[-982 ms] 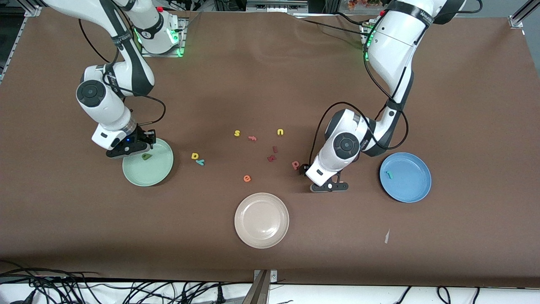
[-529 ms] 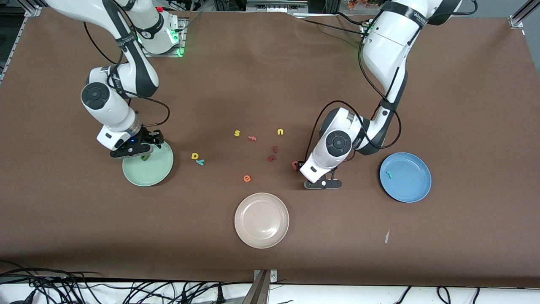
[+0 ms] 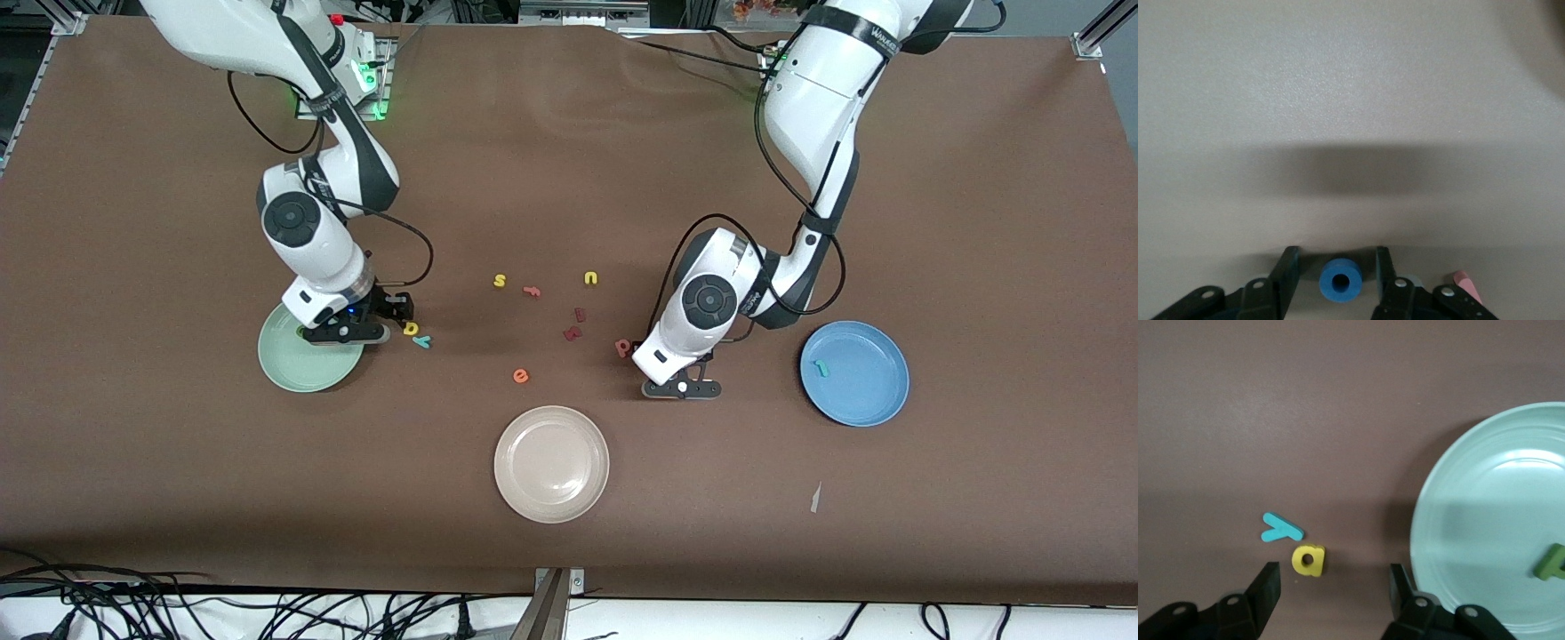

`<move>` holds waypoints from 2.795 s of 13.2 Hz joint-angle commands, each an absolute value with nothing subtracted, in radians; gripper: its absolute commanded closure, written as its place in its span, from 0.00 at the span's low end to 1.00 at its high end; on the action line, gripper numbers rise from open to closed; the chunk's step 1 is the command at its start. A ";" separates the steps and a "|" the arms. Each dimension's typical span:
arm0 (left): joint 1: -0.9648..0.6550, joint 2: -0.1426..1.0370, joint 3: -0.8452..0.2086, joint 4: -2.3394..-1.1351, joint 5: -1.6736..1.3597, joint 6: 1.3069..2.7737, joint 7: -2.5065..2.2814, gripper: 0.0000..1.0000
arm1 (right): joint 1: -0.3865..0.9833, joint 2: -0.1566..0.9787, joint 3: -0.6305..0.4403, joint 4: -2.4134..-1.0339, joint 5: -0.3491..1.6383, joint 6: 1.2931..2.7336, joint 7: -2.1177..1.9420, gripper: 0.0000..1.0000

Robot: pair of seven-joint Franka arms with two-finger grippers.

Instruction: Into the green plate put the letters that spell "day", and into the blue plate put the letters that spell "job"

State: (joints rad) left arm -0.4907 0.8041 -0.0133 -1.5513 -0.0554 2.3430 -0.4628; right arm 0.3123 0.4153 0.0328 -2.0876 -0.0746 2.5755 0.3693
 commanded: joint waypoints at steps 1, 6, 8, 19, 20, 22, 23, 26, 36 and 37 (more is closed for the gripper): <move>-0.499 0.799 -0.006 -1.548 -0.037 2.313 -0.457 0.47 | 0.336 0.483 0.031 -2.030 -0.057 2.589 0.419 0.26; -0.499 0.795 -0.006 -1.548 -0.037 2.279 -0.453 0.51 | 0.357 0.520 0.031 -2.051 -0.057 2.640 0.466 0.26; -0.499 0.795 -0.006 -1.548 -0.037 2.279 -0.451 0.55 | 0.357 0.519 0.031 -2.091 -0.057 2.689 0.466 0.26; -0.444 0.773 -0.002 -1.439 -0.032 2.084 -0.320 0.81 | 0.357 0.517 0.031 -2.143 -0.067 2.741 0.465 0.49; -0.410 0.755 -0.002 -1.437 -0.031 2.053 -0.254 0.81 | 0.357 0.517 0.031 -2.143 -0.069 2.741 0.463 0.55; -0.341 0.721 0.002 -1.440 -0.032 1.993 -0.081 0.81 | 0.357 0.517 0.029 -2.143 -0.071 2.741 0.460 0.64; -0.290 0.712 0.000 -1.442 -0.031 1.968 0.014 0.81 | 0.357 0.517 0.029 -2.143 -0.071 2.741 0.459 0.66; -0.171 0.710 0.003 -1.443 -0.032 1.962 0.294 0.80 | 0.357 0.511 0.029 -2.143 -0.072 2.738 0.454 0.72; -0.077 0.727 0.000 -1.433 0.003 1.973 0.459 0.00 | 0.221 0.316 -0.023 -2.138 -0.071 2.484 0.050 0.71; -0.086 0.729 -0.003 -1.433 -0.033 1.973 0.399 0.00 | 0.201 0.322 -0.029 -2.138 -0.071 2.485 0.010 0.71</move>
State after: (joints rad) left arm -0.0809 0.7327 0.0064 -1.4387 -0.0073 1.9777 0.4480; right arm 0.2313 0.3302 -0.0230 -2.1183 -0.0747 2.4869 0.0895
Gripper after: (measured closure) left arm 0.225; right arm 0.709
